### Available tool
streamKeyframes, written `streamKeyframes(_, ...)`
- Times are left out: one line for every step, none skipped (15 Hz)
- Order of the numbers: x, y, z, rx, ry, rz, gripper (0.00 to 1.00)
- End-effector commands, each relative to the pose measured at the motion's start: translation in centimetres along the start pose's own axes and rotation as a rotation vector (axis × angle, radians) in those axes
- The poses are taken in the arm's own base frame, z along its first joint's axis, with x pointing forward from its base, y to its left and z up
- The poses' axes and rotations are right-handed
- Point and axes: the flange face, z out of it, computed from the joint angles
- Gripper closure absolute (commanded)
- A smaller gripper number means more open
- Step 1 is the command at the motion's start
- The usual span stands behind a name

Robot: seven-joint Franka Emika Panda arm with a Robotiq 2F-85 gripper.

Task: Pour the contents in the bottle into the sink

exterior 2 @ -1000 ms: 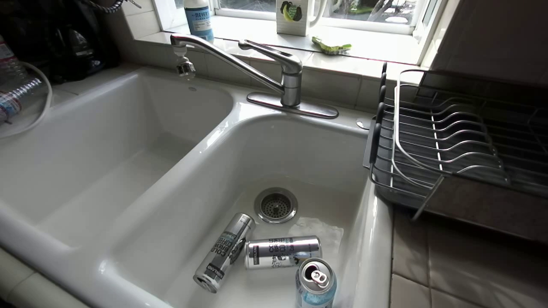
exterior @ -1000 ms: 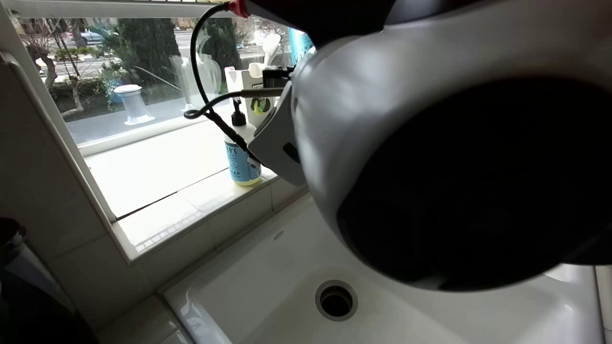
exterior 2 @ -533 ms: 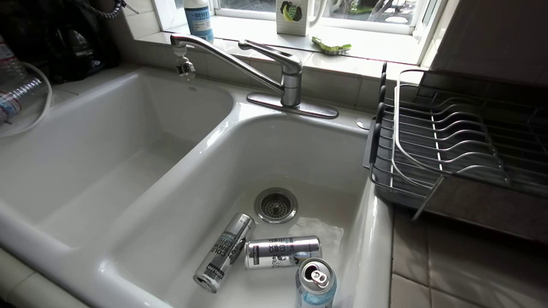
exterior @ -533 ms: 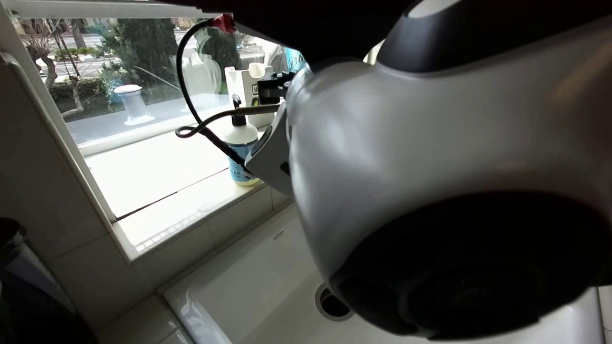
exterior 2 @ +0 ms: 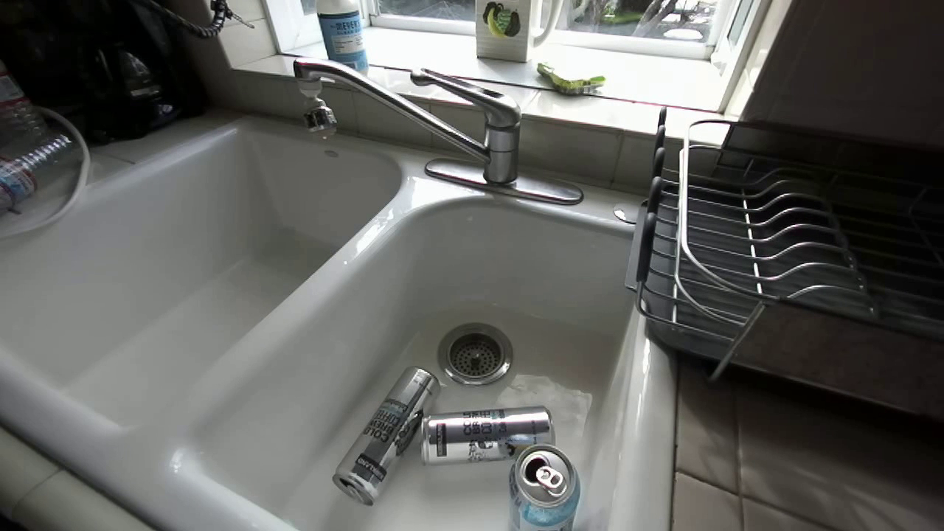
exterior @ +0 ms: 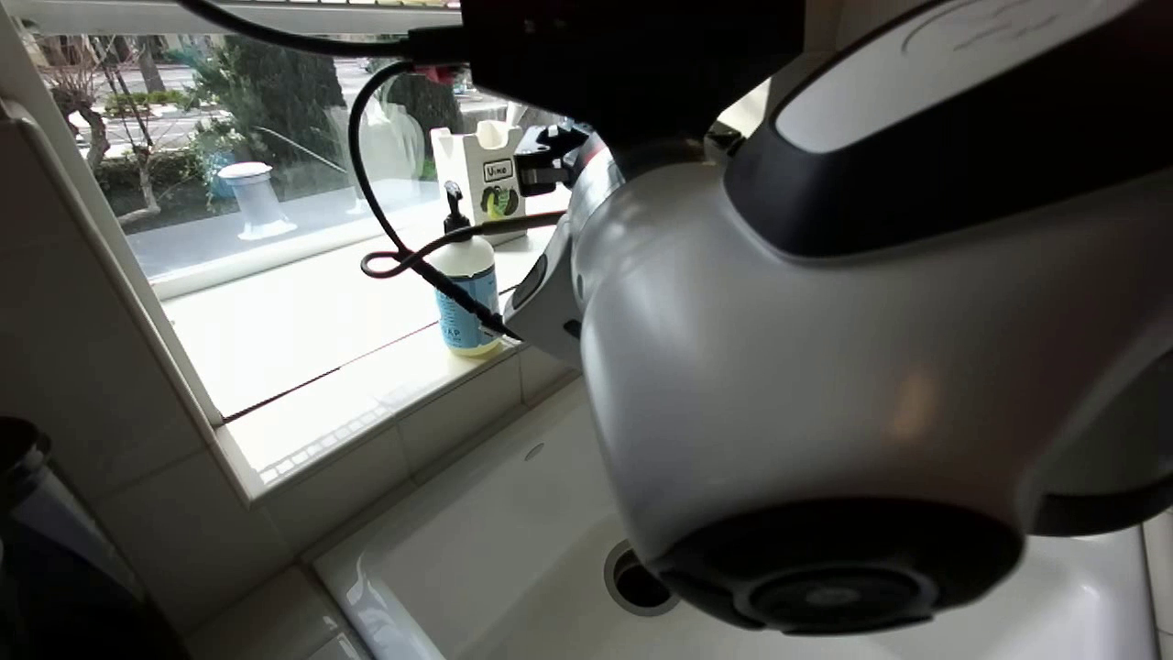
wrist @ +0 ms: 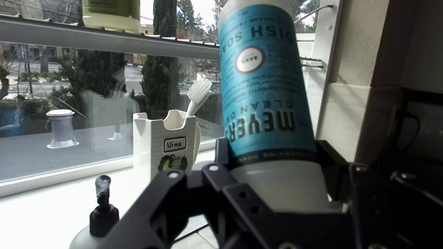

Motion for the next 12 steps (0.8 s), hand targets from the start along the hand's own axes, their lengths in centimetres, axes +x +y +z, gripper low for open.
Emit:
streamKeyframes(0.1, -0.5, 0.8, 0.01, -0.072, -0.028, 0.62)
streamKeyframes(0.0, -0.5, 1.1, 0.012, -0.079, -0.028, 0.62)
streamKeyframes(-0.2, -0.5, 1.4, 0.012, -0.088, -0.031, 0.62)
streamKeyframes(-0.2, -0.5, 1.6, 0.013, -0.095, -0.036, 0.62)
streamKeyframes(-0.2, -0.5, 1.8, 0.014, -0.101, -0.039, 0.62)
streamKeyframes(-0.1, -0.5, 2.1, 0.015, -0.102, -0.04, 0.62)
streamKeyframes(0.0, -0.6, 2.3, 0.018, -0.106, -0.042, 0.62)
streamKeyframes(0.0, -0.6, 2.5, 0.018, -0.106, -0.041, 0.62)
streamKeyframes(0.1, -0.5, 2.5, 0.017, -0.105, -0.041, 0.62)
streamKeyframes(0.1, -0.5, 2.5, 0.017, -0.104, -0.042, 0.62)
streamKeyframes(0.1, -0.4, 2.4, 0.014, -0.099, -0.037, 0.62)
streamKeyframes(0.1, -0.4, 2.4, 0.015, -0.097, -0.037, 0.62)
